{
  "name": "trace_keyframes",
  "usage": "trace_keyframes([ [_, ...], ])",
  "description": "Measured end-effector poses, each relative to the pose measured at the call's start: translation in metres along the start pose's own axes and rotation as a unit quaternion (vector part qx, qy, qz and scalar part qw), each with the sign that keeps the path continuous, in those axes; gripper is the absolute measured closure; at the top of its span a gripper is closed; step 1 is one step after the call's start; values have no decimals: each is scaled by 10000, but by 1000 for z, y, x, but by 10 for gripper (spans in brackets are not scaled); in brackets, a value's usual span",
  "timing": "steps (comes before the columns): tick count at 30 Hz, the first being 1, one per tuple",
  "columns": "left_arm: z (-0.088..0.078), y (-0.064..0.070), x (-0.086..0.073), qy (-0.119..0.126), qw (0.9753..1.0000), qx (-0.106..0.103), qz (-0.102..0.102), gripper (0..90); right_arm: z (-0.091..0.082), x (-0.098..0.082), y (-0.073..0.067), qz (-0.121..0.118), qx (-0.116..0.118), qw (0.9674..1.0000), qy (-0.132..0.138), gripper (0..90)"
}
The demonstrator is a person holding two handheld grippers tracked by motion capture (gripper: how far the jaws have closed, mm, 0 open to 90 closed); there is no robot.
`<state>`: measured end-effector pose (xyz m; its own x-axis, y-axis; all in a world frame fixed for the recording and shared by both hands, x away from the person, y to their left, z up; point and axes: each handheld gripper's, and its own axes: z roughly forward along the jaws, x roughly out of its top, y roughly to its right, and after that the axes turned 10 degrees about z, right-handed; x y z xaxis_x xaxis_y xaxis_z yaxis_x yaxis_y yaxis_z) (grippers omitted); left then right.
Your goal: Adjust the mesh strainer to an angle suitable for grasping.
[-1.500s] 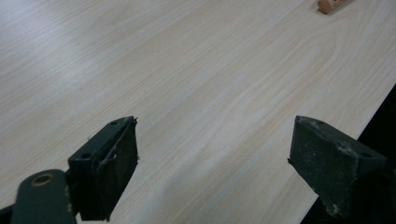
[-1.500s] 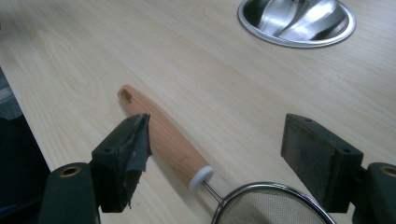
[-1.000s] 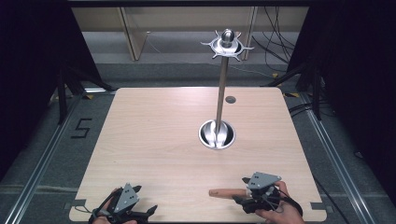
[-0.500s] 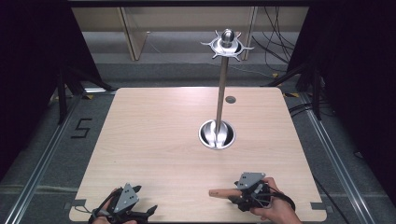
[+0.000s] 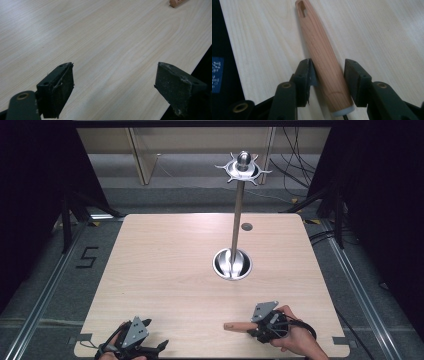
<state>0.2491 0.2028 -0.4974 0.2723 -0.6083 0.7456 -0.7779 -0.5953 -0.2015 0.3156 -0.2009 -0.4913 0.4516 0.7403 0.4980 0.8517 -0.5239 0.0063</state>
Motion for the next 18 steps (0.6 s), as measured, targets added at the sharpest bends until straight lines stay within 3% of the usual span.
trace_keyframes([
  [7, 0, -1, 0, -25, 10000, 47, 63, 148, 0, 9, 6, -226, 38, 9993, -281, 686],
  [10, 0, -1, 0, -3, 10000, 20, 46, 148, 1, 12, 7, -213, 84, 9990, -384, 711],
  [18, -1, -1, 0, 4, 10000, 21, 76, 148, 0, 18, 9, -248, 108, 9990, -345, 712],
])
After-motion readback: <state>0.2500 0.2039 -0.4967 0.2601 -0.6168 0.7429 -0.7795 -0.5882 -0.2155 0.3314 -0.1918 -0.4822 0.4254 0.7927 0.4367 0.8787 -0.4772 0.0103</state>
